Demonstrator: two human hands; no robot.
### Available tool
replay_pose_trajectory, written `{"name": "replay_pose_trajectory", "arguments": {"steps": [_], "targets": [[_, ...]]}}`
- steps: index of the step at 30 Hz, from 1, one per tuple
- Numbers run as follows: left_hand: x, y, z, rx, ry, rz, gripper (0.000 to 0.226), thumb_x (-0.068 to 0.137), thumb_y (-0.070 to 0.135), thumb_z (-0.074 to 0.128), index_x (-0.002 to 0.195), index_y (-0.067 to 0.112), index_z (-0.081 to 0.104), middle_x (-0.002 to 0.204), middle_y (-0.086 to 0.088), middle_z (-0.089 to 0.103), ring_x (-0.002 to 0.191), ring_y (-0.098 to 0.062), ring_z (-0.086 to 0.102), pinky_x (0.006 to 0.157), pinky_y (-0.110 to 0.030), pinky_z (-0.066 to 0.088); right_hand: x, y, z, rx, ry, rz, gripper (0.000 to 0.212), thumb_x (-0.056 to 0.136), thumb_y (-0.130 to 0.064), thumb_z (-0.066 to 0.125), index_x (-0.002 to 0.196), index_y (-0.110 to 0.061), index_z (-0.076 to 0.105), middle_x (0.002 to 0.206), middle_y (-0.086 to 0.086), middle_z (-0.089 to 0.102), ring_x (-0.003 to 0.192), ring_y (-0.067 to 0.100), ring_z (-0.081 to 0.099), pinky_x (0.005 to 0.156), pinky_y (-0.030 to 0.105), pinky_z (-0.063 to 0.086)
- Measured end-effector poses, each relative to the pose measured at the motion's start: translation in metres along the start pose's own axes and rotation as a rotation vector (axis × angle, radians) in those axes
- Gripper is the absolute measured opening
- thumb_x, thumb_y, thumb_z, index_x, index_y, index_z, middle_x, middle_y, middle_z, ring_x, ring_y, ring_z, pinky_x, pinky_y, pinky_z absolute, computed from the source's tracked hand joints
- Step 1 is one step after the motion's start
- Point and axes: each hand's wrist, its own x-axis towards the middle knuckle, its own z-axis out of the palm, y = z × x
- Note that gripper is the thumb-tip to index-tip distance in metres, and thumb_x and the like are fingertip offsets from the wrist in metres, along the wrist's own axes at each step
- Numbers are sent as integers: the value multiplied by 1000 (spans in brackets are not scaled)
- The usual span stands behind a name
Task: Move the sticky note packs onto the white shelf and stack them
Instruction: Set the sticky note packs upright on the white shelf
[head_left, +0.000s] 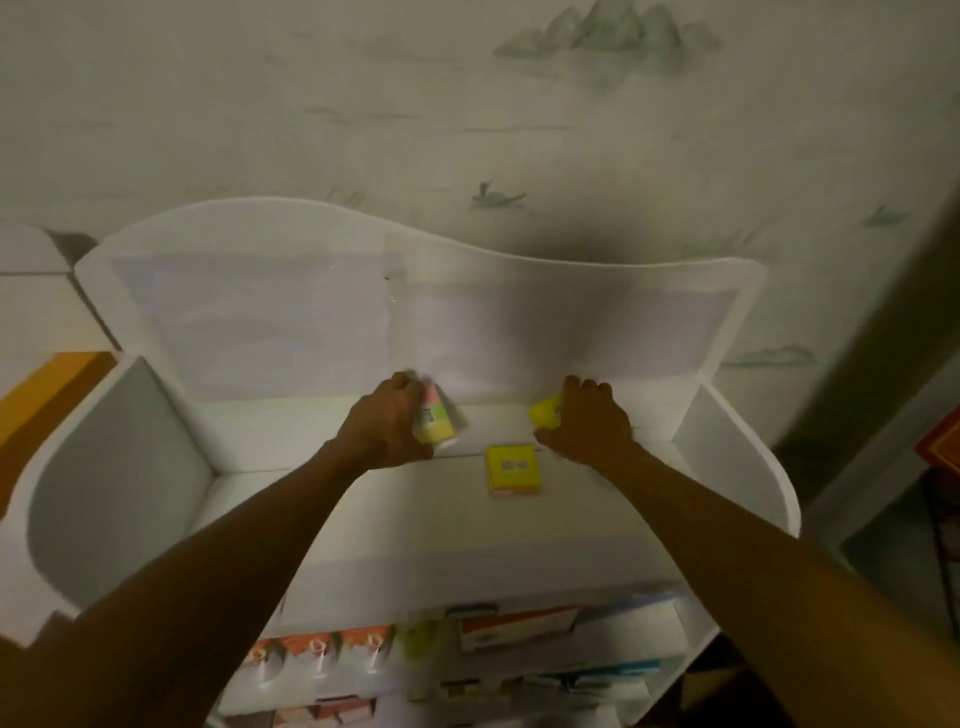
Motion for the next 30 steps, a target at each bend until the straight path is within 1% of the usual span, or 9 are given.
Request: {"name": "replay_pose_trajectory", "arguments": {"steps": [3,7,10,14,20,24,26,28,30], "targets": [[-7,-2,13,-29,10,-59,81,66,36,79,135,15,42,130,-5,45,112,-25,50,84,-36,48,14,-5,27,11,-28,12,83,81,-49,65,141,-6,29,135,16,43,128,34,36,92,39,43],[-16,-8,34,-36,-14,-103,75,64,36,79,129,17,46,125,-2,46,107,-22,50,82,-38,49,30,-13,64,43,-76,60,79,77,-52,68,133,-5,38,131,16,48,123,34,41,88,38,45],[-24,-15,46,-15,-31,-102,74,65,35,78,129,16,45,125,-2,46,108,-22,50,83,-38,50,37,-21,89,88,-113,100,80,80,-53,65,135,-3,38,135,17,46,125,35,41,90,39,46],[-30,-28,56,5,-57,-117,73,66,37,78,129,17,45,125,-1,46,108,-20,48,82,-33,49,38,-32,110,107,-138,127,82,81,-52,66,138,-2,35,135,18,46,123,36,42,90,40,46],[-36,-43,60,5,-66,-132,73,66,36,78,128,18,45,124,0,46,107,-19,48,77,-31,49,38,-37,116,5,-117,109,87,83,-56,62,139,3,32,135,20,44,121,33,45,90,39,46],[-34,-47,62,6,-80,-126,73,67,35,78,129,18,45,124,1,46,107,-18,47,79,-31,49,38,-40,118,-57,-95,79,86,85,-58,59,138,5,32,132,19,46,119,32,46,89,37,47],[-32,-48,62,6,-86,-120,73,67,35,78,129,18,44,125,1,46,108,-18,48,80,-32,50,38,-41,118,-72,-116,87,88,85,-60,57,139,4,31,133,19,46,121,31,45,90,37,47],[-29,-49,62,8,-92,-118,72,67,35,78,129,18,44,125,1,46,107,-19,49,80,-32,50,40,-41,116,-83,-140,81,90,85,-63,54,140,4,30,136,20,43,124,32,43,93,38,45],[-25,-50,64,14,-99,-113,70,67,35,78,127,18,45,125,1,47,105,-20,50,79,-31,51,41,-40,112,-114,-165,46,89,89,-64,46,142,4,29,141,22,40,129,35,39,100,42,41]]}}
